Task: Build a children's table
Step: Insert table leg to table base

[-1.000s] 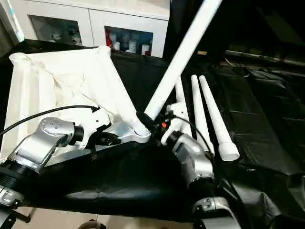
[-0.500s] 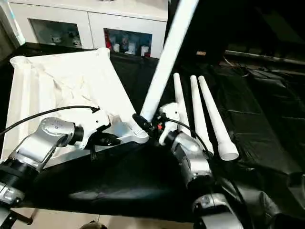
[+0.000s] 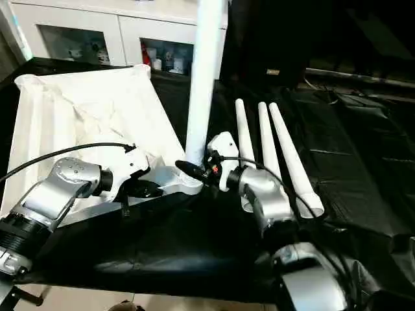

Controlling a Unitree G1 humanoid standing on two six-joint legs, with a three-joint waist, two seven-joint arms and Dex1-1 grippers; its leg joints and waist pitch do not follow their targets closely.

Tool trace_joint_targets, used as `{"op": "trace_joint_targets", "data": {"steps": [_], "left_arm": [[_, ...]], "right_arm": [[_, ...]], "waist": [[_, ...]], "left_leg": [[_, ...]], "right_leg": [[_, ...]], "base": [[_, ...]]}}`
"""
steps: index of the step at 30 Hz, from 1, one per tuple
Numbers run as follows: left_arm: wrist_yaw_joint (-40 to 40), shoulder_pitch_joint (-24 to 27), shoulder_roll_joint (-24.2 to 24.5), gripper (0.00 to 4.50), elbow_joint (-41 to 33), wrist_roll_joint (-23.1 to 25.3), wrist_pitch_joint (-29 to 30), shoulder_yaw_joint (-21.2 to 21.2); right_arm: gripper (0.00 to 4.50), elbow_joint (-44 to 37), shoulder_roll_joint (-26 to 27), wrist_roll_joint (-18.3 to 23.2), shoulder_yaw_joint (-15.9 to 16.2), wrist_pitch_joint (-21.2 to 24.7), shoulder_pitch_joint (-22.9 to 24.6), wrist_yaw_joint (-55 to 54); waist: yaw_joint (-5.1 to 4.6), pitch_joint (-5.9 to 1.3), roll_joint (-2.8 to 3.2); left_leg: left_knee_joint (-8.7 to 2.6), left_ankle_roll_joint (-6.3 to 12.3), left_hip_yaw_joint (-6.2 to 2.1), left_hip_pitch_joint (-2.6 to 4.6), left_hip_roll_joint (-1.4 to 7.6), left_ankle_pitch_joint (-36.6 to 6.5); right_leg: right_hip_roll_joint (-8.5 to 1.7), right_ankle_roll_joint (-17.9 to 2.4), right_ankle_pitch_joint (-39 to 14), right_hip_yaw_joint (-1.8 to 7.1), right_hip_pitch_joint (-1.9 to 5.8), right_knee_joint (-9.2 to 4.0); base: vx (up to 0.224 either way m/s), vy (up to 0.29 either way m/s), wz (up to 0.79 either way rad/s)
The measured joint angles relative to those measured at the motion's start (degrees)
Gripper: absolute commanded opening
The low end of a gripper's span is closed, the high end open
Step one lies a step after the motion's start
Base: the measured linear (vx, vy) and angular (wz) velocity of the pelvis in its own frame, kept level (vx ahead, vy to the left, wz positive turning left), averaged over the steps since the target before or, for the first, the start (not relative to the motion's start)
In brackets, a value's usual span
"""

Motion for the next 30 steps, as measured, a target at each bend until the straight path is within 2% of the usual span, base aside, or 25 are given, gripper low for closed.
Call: {"op": "trace_joint_targets", "data": {"steps": [8, 18, 23, 30], "left_arm": [[-2.2, 1.2, 1.6, 0.00, -1.0, -0.1, -3.9, -0.4], [-7.5, 1.3, 4.6, 0.00, -3.0, -0.6, -5.1, -1.2], [-9.5, 2.3, 6.5, 0.00, -4.7, -1.2, -5.5, -1.4], [-10.0, 2.4, 6.8, 0.00, -5.0, -1.2, -5.5, -1.4]], "right_arm": [[1.92, 1.4, -1.9, -0.2, 1.4, -0.5, -1.2, 6.9], [1.92, 1.3, -3.1, -0.1, 2.1, -1.7, -1.7, 16.1], [1.92, 1.1, -3.3, 0.0, 3.3, -2.9, -1.6, 19.7], [1.92, 1.1, -3.3, 0.0, 3.4, -3.1, -1.5, 20.5]], "waist": [[-0.03, -0.10, -0.44], [-0.23, -0.30, -1.01], [-0.26, -0.11, -1.15], [-0.27, 0.11, -1.50]], "left_leg": [[-0.45, 0.00, 0.08, -0.04, 0.00, 0.0], [-0.82, 0.33, 0.28, -0.07, 0.00, -0.2], [-1.08, 0.32, 0.33, 0.06, 0.01, -0.2], [-1.10, 0.28, 0.36, 0.12, 0.00, -0.2]], "right_leg": [[0.00, 0.0, 0.0, -0.04, -0.01, -0.47], [0.01, -0.3, -0.5, -0.04, -0.03, -0.70], [0.02, -0.3, -0.7, -0.05, -0.04, -0.71], [0.02, -0.3, -0.7, 0.00, 0.01, -0.76]], "base": [[0.000, 0.000, 0.00], [0.000, 0.000, 0.00], [0.000, 0.000, 0.00], [0.000, 0.000, 0.00]]}}
